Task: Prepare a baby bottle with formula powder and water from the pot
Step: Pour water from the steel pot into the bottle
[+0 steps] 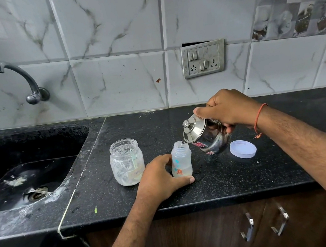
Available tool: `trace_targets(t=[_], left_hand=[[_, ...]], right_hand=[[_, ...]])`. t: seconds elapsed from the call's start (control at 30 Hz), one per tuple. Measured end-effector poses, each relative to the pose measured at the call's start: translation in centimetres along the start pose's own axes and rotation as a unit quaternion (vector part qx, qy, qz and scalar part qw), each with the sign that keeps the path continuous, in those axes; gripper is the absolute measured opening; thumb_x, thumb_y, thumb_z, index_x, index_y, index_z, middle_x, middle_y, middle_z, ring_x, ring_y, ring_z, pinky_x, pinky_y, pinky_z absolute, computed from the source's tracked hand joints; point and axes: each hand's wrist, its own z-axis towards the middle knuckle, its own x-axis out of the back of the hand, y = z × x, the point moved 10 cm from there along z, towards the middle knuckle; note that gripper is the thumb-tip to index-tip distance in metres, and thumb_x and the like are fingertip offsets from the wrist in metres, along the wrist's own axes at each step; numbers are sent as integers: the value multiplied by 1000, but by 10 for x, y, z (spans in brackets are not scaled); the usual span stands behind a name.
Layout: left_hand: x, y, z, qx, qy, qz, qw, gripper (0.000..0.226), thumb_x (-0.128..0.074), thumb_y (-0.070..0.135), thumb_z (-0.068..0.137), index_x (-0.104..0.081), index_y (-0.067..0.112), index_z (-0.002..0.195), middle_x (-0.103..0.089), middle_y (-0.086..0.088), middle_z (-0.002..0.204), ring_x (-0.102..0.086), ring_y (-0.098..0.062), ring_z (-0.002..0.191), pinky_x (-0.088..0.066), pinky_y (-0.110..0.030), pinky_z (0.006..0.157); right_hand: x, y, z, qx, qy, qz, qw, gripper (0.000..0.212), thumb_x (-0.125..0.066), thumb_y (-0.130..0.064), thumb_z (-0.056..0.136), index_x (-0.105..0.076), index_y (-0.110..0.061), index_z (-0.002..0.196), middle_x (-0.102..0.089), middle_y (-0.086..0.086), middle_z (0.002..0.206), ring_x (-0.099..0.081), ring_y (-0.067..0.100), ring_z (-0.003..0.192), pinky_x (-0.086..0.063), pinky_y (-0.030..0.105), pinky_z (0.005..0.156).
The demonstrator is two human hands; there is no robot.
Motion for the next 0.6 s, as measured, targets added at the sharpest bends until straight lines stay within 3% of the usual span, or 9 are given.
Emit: trace_targets(t=[0.43, 0.6], left_hand=[[0, -1, 0, -1, 4, -3, 1000, 102, -87, 86, 48, -71, 34, 135, -74, 19, 119, -70, -3, 104, -63, -36, 94], [1, 0, -1, -2, 5, -4, 1000, 96, -92, 82, 52, -71, 35, 132, -73, 19, 115, -70, -4, 101, -63, -36, 92]], right_hand=[[0, 0, 3, 3, -6, -13, 1000, 51, -64, -54, 99, -66, -16, 66, -55, -3, 38, -60, 15, 36, -50, 23, 52], [0, 1, 3, 3, -6, -15, 1000, 51, -64, -54, 99, -65, -14, 66, -55, -3, 38, -59, 14, 35, -50, 24, 52]])
